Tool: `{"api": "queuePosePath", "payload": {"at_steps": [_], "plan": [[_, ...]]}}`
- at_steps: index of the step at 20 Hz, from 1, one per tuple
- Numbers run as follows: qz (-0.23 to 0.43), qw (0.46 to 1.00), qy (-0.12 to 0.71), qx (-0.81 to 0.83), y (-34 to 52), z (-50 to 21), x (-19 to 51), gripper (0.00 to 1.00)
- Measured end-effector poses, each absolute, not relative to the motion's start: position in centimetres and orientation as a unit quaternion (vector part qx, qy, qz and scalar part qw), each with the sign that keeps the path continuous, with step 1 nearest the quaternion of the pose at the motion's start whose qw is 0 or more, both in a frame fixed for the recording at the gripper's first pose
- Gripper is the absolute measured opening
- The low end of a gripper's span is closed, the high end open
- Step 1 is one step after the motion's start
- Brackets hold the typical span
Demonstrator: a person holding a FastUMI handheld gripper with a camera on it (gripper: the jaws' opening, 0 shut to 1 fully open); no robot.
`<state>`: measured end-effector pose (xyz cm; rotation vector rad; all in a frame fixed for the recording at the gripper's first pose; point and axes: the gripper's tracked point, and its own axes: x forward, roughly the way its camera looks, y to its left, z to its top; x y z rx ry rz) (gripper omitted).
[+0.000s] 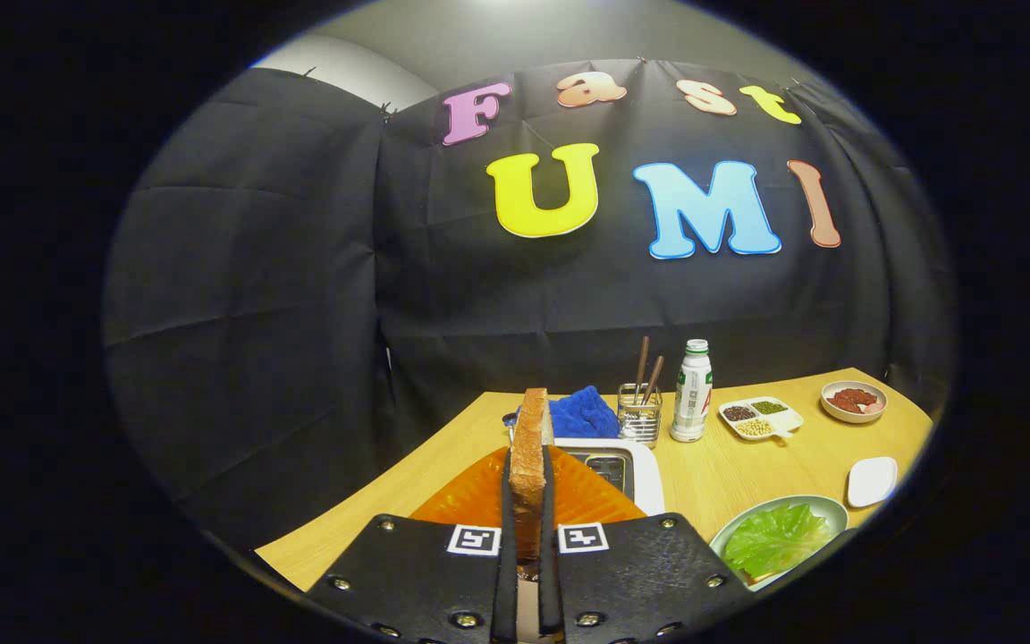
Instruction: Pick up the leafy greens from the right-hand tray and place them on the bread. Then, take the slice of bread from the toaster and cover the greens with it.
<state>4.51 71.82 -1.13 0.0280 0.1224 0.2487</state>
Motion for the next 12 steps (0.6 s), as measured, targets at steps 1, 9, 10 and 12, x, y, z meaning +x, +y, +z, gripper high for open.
{"api": "queuePosePath", "payload": {"at_steps": [1, 9, 10, 12], "plan": [[0.121, 0.991, 0.048, 0.015, 71.3, -0.3, 4.3, 0.09], [0.104, 0.994, -0.009, 0.025, 67.4, 4.8, 2.7, 0.09], [0.104, 0.994, -0.01, 0.026, 66.7, 5.3, 2.5, 0.09], [0.097, 0.995, -0.018, 0.023, 64.8, 6.1, 2.3, 0.09]]}}
